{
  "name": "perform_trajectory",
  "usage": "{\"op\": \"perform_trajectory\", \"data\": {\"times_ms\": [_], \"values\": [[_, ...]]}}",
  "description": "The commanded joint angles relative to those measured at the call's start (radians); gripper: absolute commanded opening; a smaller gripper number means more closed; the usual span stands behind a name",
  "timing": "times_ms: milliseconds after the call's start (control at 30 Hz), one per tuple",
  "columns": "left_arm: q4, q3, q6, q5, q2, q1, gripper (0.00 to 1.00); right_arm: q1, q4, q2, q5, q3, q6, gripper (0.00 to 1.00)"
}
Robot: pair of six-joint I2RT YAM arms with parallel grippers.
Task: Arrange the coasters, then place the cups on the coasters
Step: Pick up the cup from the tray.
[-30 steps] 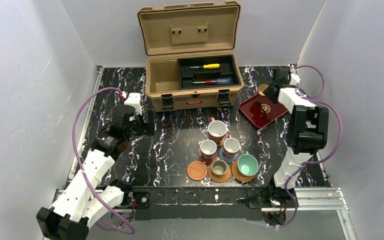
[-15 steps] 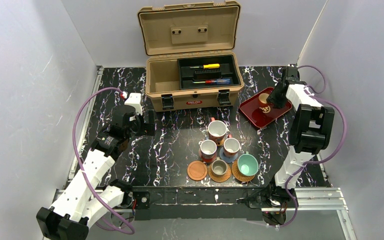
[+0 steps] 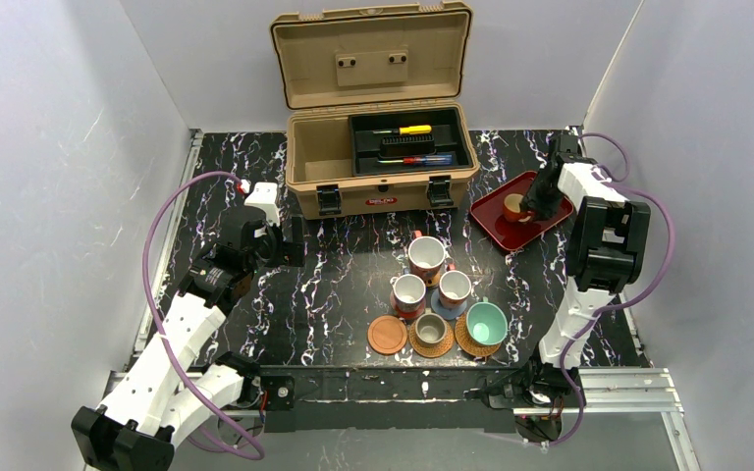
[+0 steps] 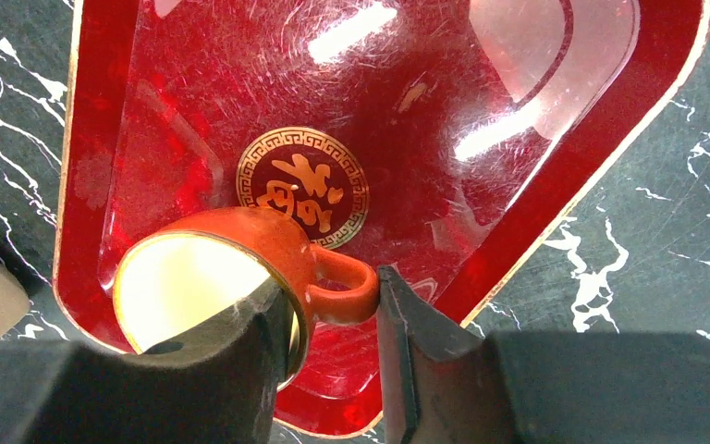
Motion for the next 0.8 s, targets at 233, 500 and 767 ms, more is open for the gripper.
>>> {"op": "perform_trajectory", "data": {"times_ms": [233,500,767], "values": [[-0.011,-0.012,0.004,0.005,-0.013,-0.004,0.99,-0.002,-0.008,-0.059,0.026,0.019,-0.024,0.63],[-0.012,-0.012,0.002,0.009,-0.019,-0.004,0.99,-0.001,0.011,-0.151,0.050,-0.048,0.036,0.63],[-0.013,-0.012,0.002,0.008,-0.023,-0.007,0.99,-0.001,0.127,-0.258,0.072,-0.199,0.160,0.58]]}}
